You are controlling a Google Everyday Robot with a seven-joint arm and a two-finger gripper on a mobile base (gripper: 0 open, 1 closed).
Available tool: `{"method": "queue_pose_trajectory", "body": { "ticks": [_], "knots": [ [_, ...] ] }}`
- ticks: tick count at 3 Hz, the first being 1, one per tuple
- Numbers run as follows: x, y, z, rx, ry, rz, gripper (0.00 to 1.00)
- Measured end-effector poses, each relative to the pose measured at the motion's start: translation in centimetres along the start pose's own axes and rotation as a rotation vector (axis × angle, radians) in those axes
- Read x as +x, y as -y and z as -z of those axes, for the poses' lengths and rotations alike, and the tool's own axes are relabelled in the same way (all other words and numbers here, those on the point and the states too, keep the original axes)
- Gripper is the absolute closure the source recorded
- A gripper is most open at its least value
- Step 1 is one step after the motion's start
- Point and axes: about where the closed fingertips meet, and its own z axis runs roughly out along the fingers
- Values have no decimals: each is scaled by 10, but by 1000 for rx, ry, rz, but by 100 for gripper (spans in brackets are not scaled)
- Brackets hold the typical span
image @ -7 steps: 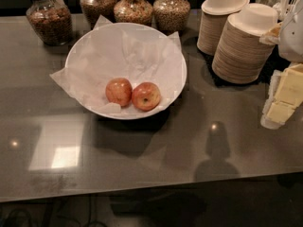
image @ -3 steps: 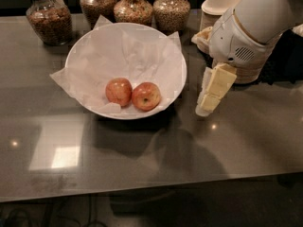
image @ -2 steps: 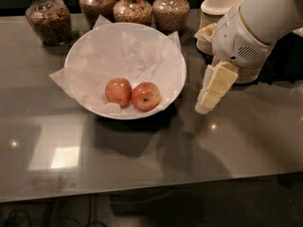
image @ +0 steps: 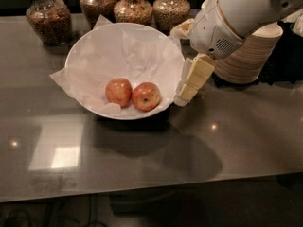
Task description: Pick apple from white bowl
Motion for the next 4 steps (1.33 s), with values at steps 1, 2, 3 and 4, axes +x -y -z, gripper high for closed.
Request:
{"method": "queue_pose_trajectory", "body": {
  "ticks": [1, 2, 3, 4],
  "knots": [
    [-2, 7, -15, -42, 41, -6, 17],
    [5, 11, -32, -82, 59, -26, 28],
    [8, 15, -46, -108, 58, -36, 32],
    [9, 16, -62, -139, 52, -41, 31]
  ]
}}
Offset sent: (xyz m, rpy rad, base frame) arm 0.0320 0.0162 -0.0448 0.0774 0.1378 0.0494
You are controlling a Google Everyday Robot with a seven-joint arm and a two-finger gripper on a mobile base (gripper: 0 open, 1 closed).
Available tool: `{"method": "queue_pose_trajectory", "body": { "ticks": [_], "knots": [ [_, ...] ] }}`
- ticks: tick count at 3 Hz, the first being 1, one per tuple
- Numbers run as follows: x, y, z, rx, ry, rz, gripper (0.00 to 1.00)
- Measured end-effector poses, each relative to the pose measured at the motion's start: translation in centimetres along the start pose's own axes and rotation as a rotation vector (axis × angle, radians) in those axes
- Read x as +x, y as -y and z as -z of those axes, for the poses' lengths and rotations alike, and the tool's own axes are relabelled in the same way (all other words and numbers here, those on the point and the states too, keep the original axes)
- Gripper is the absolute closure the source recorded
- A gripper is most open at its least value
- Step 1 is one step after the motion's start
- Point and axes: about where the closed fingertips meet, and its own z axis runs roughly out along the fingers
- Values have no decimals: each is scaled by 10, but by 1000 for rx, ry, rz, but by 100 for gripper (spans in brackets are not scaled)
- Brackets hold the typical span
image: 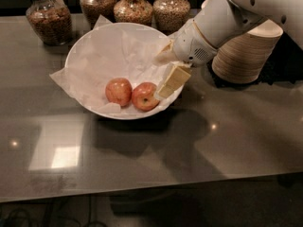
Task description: Pick apple from white bowl
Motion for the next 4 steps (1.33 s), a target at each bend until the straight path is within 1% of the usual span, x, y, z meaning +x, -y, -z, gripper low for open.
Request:
{"method": "queue_pose_trajectory", "body": {
  "ticks": [1, 2, 3, 4],
  "knots": [
    [2, 1, -22, -50, -9, 1, 30],
    [5, 1, -41, -94, -12, 2, 32],
    [8, 2, -53, -117, -11, -4, 33],
    [11, 2, -60, -135, -10, -14, 39]
  ]
}}
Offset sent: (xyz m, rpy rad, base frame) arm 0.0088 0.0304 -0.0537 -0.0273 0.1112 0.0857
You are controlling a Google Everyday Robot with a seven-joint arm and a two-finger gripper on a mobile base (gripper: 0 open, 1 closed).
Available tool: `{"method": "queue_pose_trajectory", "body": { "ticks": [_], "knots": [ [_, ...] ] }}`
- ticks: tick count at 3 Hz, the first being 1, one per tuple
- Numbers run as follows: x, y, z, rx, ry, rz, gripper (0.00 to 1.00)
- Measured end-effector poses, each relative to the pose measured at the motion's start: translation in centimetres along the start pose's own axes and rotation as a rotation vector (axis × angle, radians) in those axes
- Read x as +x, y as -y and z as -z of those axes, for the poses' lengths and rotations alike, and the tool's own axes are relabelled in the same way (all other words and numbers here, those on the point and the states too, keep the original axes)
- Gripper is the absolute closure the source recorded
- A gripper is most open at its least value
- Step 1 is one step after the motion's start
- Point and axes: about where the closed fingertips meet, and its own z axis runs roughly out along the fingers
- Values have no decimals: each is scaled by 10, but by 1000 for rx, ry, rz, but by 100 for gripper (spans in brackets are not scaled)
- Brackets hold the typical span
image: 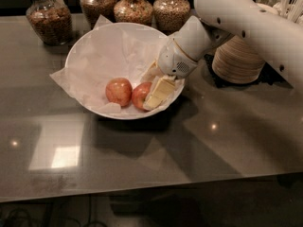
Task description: Pick apple from white bowl
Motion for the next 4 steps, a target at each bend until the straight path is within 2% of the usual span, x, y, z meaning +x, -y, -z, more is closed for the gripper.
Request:
{"method": "queue_pose_trajectory", "body": {
  "ticks": [1, 2, 3, 4],
  "knots": [
    [4, 2, -6, -20, 3, -10, 57],
    [4, 2, -6, -20, 3, -10, 81],
    [4, 2, -6, -20, 3, -10, 100],
    [-1, -5, 6, 8, 41, 6, 100]
  ]
}}
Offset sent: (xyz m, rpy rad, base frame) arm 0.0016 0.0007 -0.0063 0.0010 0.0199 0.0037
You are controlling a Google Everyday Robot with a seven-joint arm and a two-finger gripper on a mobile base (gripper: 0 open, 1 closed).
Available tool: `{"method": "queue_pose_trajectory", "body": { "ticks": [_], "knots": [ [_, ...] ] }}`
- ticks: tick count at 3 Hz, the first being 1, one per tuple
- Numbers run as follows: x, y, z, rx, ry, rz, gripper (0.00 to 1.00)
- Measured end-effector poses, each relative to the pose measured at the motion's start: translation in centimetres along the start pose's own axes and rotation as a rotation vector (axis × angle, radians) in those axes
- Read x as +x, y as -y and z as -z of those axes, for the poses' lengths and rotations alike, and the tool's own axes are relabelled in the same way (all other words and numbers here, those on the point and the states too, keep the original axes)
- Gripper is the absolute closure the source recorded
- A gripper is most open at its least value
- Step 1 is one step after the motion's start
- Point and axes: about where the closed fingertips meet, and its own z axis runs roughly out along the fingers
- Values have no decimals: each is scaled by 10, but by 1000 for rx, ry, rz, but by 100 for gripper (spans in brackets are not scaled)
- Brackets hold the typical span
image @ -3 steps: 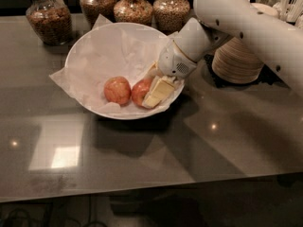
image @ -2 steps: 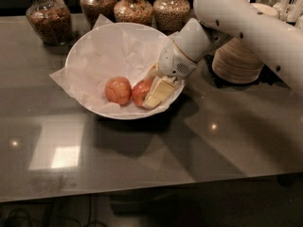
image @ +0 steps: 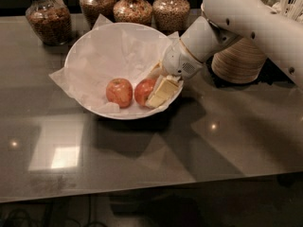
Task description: Pick apple from white bowl
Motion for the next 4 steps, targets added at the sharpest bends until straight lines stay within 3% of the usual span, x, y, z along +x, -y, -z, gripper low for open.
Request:
{"method": "queue_pose_trajectory", "body": {
  "ticks": [2, 4],
  "knots": [
    [-53, -20, 54, 55, 187, 155, 100],
    [-83, -30, 100, 117, 338, 266, 100]
  ]
}}
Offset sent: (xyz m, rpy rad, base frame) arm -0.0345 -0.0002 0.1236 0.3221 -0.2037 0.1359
